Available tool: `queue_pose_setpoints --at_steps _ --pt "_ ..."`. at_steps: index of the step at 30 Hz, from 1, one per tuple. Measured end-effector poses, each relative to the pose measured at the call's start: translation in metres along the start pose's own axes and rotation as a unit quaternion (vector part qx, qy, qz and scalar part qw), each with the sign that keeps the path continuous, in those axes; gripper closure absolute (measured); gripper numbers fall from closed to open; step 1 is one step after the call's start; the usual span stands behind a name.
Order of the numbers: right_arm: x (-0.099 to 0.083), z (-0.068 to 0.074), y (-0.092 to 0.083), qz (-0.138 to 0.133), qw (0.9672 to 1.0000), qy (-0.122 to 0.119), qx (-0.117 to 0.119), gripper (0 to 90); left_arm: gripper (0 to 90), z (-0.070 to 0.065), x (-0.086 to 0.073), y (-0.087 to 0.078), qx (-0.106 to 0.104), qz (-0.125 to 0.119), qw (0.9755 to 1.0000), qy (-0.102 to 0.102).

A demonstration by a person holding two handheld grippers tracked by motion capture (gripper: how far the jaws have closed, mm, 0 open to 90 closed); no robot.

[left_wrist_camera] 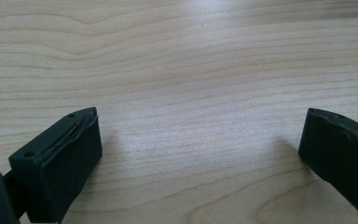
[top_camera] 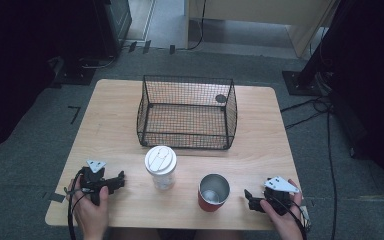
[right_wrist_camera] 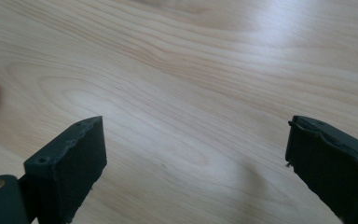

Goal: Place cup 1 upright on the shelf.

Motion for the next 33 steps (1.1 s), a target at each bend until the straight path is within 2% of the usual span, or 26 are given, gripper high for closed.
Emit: queue_pose_setpoints --at_steps 5,10,11,12,17,18,19,24,27,28,29,30,33 --pt "0.006 0.015 -0.007 -0.013 0.9996 -0.017 0.019 5.3 0.1 0.0 0.0 0.0 0.0 0.0 1.0 0.0" --pt "0.012 0.033 -0.014 -0.027 0.9976 -0.043 0.047 5.3 0.1 0.0 0.0 0.0 0.0 0.0 1.0 0.0" --pt "0.012 0.033 -0.014 -0.027 0.9976 -0.043 0.047 5.3 0.1 0.0 0.0 0.0 0.0 0.0 1.0 0.0" --pt "0.012 0.042 -0.017 -0.027 0.9963 -0.054 0.06 5.3 0.1 0.0 0.0 0.0 0.0 0.0 1.0 0.001" --pt "0.012 0.06 -0.02 -0.029 0.9925 -0.082 0.086 5.3 0.0 0.0 0.0 0.0 0.0 0.0 1.0 0.001" --pt "0.012 0.06 -0.02 -0.029 0.9925 -0.082 0.086 5.3 0.1 0.0 0.0 0.0 0.0 0.0 1.0 0.001" --pt "0.013 0.068 -0.022 -0.031 0.9906 -0.09 0.098 5.3 0.1 0.0 0.0 0.0 0.0 0.0 1.0 0.001" --pt "0.015 0.083 -0.026 -0.035 0.9864 -0.099 0.127 5.2 0.1 0.0 0.0 0.0 0.0 0.0 1.0 0.001" --pt "0.014 0.088 -0.026 -0.034 0.9847 -0.106 0.134 5.2 0.1 0.0 0.0 0.0 0.0 0.0 1.0 0.001" --pt "0.013 0.096 -0.027 -0.03 0.981 -0.118 0.151 5.2 0.1 0.0 0.0 0.0 0.0 0.0 1.0 0.001" --pt "0.013 0.096 -0.027 -0.03 0.981 -0.118 0.151 5.2 0.1 0.0 0.0 0.0 0.0 0.0 1.0 0.001" --pt "0.014 0.102 -0.028 -0.033 0.9789 -0.126 0.158 5.2 0.1 0.0 0.0 0.0 0.0 0.0 1.0 0.0" --pt "0.016 0.109 -0.028 -0.037 0.9777 -0.125 0.164 5.2 0.1 0.0 0.0 0.0 0.0 0.0 1.0 0.0"
Point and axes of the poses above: each handheld gripper's, and its own axes: y roughly forward along the jaws, x roughly out of its top, z roughly to its left, the point moved 8 cm from there along y, roughly forward along the jaws, and after that the axes turned 7 degrees about z, right-handed, at the moved point
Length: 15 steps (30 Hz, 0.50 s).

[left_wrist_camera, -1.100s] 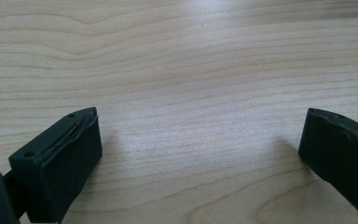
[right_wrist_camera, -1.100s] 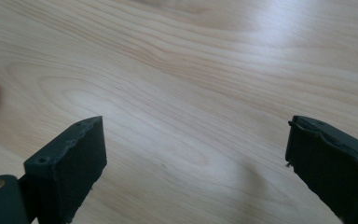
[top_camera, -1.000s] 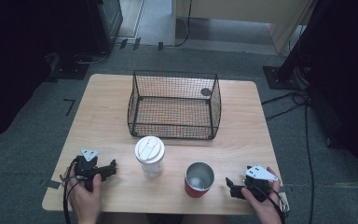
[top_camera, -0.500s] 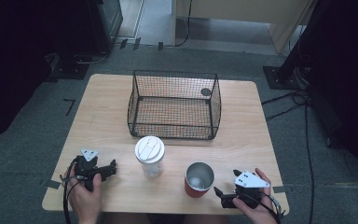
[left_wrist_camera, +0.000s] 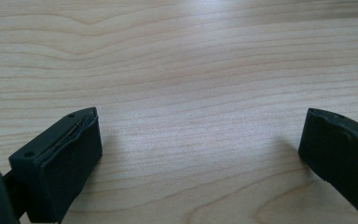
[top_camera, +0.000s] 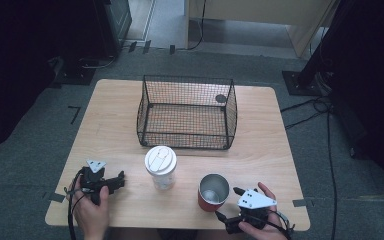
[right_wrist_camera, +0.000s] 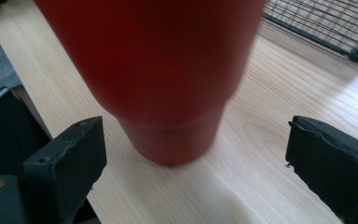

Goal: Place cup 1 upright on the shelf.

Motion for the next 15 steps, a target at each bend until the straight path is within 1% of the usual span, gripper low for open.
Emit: queue_pose_setpoints --at_steps 2,3,6,15 --pt "0.001 0.001 0.001 -0.002 1.0 -0.001 0.001 5.2 0.1 0.0 0.0 0.0 0.0 0.0 1.0 0.0" --pt "0.004 0.005 0.002 -0.008 1.0 -0.002 0.001 5.2 0.1 0.0 0.0 0.0 0.0 0.0 1.0 0.0" --pt "0.009 0.009 0.004 -0.017 0.9999 -0.001 0.003 5.2 0.1 0.0 0.0 0.0 0.0 0.0 1.0 0.0" --pt "0.02 0.018 0.008 -0.038 0.9992 0.015 0.003 5.4 0.1 0.0 0.0 0.0 0.0 0.0 1.0 0.0"
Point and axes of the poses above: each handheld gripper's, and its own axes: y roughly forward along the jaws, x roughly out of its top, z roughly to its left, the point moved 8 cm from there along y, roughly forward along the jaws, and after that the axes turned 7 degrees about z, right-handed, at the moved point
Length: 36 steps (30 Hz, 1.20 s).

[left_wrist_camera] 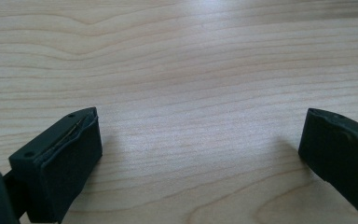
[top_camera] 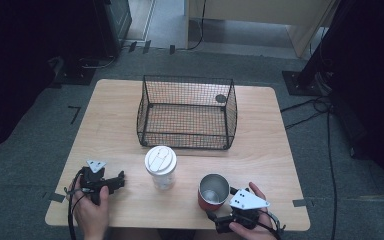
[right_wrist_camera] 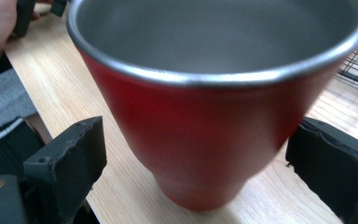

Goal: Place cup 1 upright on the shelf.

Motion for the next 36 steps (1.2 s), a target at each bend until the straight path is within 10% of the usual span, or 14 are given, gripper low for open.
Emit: queue_pose_setpoints --at_steps 36 --pt "0.03 0.004 0.021 -0.054 0.996 0.031 -0.065 7.4 0.1 -0.003 -0.001 -0.001 -0.002 0.0 1.0 0.003"
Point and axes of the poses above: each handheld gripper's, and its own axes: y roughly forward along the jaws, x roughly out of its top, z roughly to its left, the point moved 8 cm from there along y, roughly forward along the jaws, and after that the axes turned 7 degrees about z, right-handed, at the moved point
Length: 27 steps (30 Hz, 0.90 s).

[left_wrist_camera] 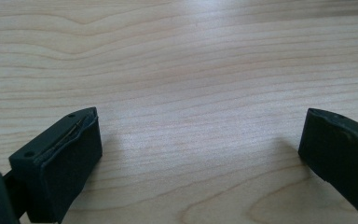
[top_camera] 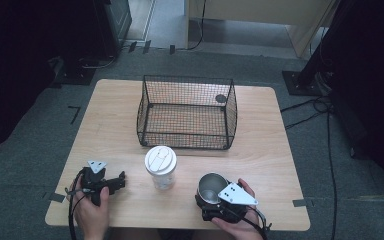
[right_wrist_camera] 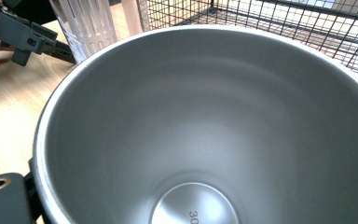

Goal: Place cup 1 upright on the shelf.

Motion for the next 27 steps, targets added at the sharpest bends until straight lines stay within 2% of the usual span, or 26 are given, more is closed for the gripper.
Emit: queue_pose_setpoints --at_steps 10,22,27 --pt "0.008 -0.005 -0.002 -0.016 0.9996 0.024 -0.006 7.6 0.1 0.0 0.0 0.0 0.0 0.0 1.0 0.0" --pt "0.032 -0.007 -0.01 -0.037 0.999 0.026 0.001 7.6 0.1 0.0 0.0 0.0 0.0 0.0 1.0 0.0" --pt "0.041 -0.009 -0.009 -0.043 0.9986 0.03 -0.004 7.6 0.1 0.0 0.0 0.0 0.0 -0.001 1.0 -0.001"
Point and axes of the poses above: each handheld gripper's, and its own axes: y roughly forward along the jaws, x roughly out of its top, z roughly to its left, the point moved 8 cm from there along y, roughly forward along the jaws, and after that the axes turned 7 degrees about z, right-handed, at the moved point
